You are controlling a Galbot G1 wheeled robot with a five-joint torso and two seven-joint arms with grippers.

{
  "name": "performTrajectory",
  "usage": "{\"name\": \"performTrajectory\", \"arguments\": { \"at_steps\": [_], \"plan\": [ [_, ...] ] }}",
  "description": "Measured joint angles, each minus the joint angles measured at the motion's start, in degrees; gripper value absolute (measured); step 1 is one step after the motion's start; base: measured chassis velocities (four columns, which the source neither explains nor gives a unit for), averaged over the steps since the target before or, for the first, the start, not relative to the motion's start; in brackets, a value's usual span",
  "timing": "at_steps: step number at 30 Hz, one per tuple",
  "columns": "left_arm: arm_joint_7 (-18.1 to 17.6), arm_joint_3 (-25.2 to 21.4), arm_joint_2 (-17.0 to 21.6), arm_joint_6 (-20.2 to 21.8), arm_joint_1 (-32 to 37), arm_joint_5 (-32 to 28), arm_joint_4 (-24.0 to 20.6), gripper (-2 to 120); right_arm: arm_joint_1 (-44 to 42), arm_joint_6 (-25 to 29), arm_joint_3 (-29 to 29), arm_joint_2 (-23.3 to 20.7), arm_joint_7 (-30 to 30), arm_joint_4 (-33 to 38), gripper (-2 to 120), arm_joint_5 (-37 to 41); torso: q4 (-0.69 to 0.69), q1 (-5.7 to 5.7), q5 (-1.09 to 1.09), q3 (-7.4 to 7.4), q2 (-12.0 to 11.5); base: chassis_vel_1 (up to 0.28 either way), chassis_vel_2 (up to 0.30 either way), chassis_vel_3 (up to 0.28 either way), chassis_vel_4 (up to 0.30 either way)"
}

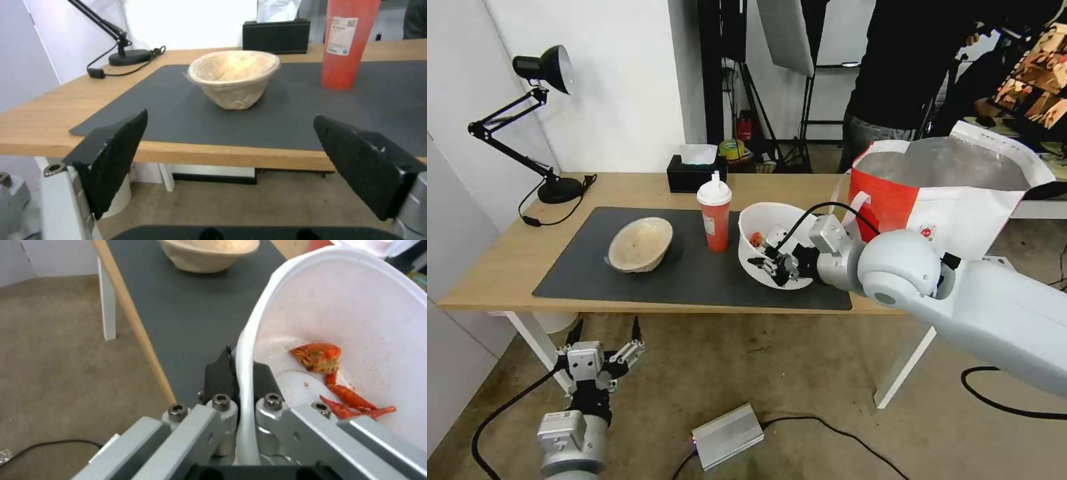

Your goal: Pick up the trash from the table and place it into the takeout bag.

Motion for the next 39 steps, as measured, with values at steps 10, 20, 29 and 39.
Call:
{"name": "performTrajectory", "arguments": {
  "at_steps": [10,20,29,39],
  "plan": [
    [0.00,-0.01,-0.06,-0.02,-0.04,0.01,-0.07,100,5.21,0.03,-3.51,-0.65,-0.80,4.45,0,-1.78,0.00,0.00,-0.01,0.00,0.00,0.000,0.000,0.000,0.000],
    [0.00,0.02,-0.19,-0.06,-0.13,0.01,-0.09,100,12.93,0.05,-6.57,-1.42,-3.05,5.67,0,-1.29,0.00,0.00,0.00,0.00,0.00,0.000,0.000,0.000,0.000],
    [0.01,0.02,-0.14,-0.09,-0.39,0.01,0.05,100,19.80,0.07,-9.25,-1.86,-5.49,4.31,0,-0.54,0.00,0.00,0.00,0.00,0.00,0.000,0.000,0.000,0.000],
    [0.00,-0.06,0.14,-0.13,-0.64,-0.04,0.21,100,24.44,0.07,-10.11,-2.28,-8.45,1.38,0,-0.43,0.00,0.00,0.00,0.00,0.00,0.000,0.000,0.000,0.000]
  ]
}}
